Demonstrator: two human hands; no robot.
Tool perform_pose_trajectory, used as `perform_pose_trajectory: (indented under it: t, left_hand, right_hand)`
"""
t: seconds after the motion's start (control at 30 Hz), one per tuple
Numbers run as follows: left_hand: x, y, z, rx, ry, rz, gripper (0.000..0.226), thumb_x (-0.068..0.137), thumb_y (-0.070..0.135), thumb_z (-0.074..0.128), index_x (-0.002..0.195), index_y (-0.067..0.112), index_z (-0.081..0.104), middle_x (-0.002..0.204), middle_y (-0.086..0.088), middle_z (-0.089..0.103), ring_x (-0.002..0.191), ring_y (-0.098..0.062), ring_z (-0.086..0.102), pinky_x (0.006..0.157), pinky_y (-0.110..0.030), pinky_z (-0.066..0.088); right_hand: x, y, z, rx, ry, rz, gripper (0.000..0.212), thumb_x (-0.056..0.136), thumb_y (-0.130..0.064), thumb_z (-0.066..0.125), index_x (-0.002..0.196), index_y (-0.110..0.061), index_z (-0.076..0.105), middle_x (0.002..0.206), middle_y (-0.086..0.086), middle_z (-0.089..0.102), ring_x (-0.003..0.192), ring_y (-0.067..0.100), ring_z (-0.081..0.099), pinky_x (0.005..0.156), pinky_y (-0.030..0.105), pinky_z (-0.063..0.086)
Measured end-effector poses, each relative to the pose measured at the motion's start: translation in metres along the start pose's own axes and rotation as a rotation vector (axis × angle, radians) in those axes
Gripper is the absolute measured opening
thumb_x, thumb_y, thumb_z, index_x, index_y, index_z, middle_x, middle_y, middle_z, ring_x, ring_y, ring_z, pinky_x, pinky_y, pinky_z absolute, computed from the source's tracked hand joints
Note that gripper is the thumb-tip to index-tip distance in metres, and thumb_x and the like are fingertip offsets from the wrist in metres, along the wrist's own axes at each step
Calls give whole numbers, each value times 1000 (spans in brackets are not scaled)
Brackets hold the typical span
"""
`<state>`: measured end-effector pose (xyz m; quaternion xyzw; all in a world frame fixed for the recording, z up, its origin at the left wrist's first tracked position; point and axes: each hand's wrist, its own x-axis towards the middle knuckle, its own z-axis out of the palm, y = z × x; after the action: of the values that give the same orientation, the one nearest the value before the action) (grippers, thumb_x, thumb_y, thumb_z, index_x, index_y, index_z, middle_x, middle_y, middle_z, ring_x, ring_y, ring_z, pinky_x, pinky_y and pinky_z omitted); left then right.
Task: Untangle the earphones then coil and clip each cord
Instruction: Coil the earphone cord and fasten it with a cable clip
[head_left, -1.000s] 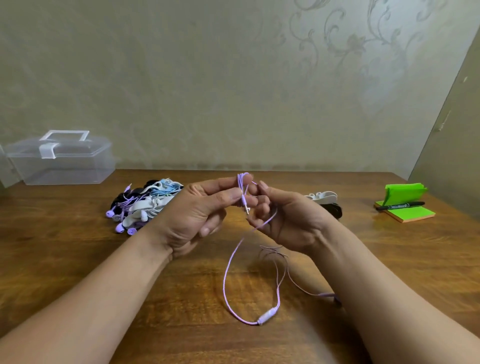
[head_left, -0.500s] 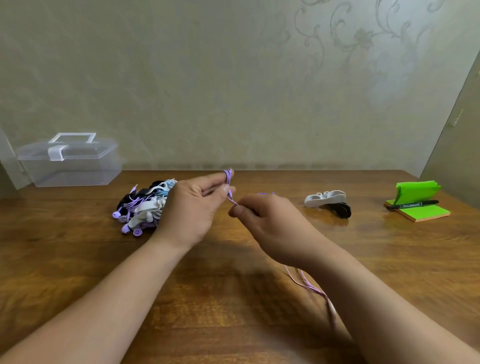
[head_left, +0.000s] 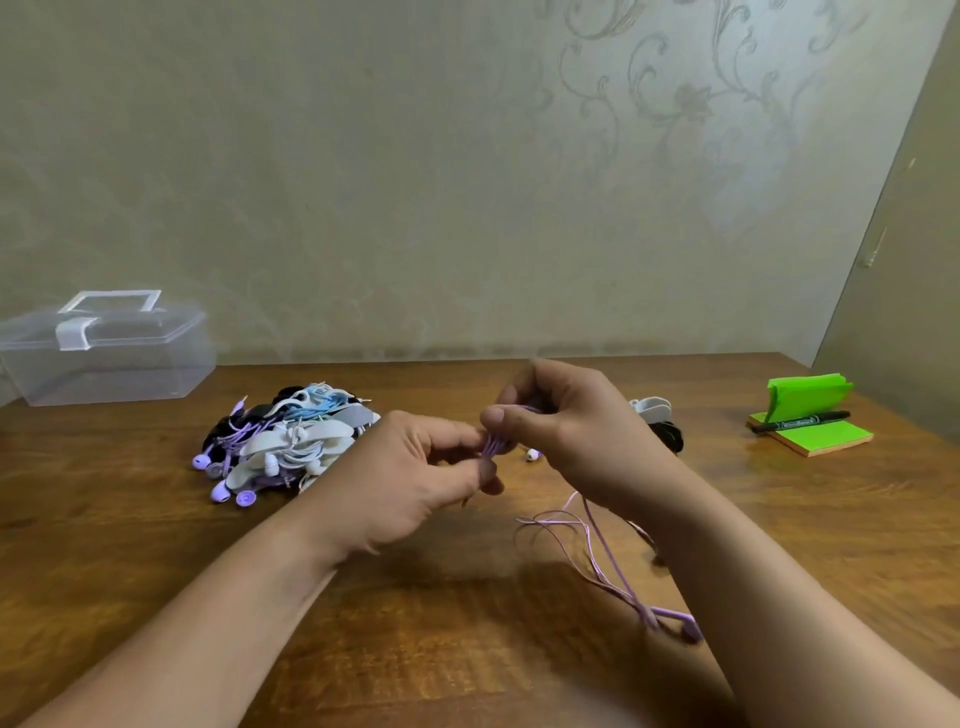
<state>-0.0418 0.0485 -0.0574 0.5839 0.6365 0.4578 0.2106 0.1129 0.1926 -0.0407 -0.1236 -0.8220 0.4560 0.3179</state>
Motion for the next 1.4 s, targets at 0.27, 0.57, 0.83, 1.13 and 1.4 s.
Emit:
perform_pose_trajectory:
  t: [0.27,0.57,0.83,1.13,1.4]
  left_hand:
    - [0,9,-4,-359,-78,-42,33,94,19,64,125,18,74,114,-9,78,37,-4,32,40,-18,22]
    - [9,-15,-3,-15,271,0,35,101,13,64,118,44,70,108,14,78,110,3,69,107,-31,51]
    - [-1,0,-12,391,-83,-30,19,103,42,59,108,36,77,101,22,76,104,2,68,100,-39,52]
    - [-3,14,-13,-569,31,-36,35,94,22,61,127,18,73,121,-9,75,33,-2,28,50,-28,17]
    - [5,-10,-14,162,264,17,33,102,19,64,130,34,70,114,22,75,112,8,66,108,-27,49]
  right_hand:
    - [3,16,4,491,-164,292,22,106,-23,58,92,-7,63,66,1,36,56,12,23,47,22,21]
    - [-7,-7,19,-202,-273,232,22,106,-31,60,104,-11,69,70,-3,56,52,18,55,50,33,52]
    - [-2,-11,-11,-166,-121,138,23,97,-36,74,90,-14,72,68,-2,62,54,19,59,54,38,52]
    - [-4,7,6,384,-270,225,24,107,-28,57,101,-8,69,67,-2,44,54,10,36,49,25,39]
    - [-7,-12,15,-257,-246,98,22,105,-34,61,107,-17,74,72,-6,60,52,1,45,51,19,37]
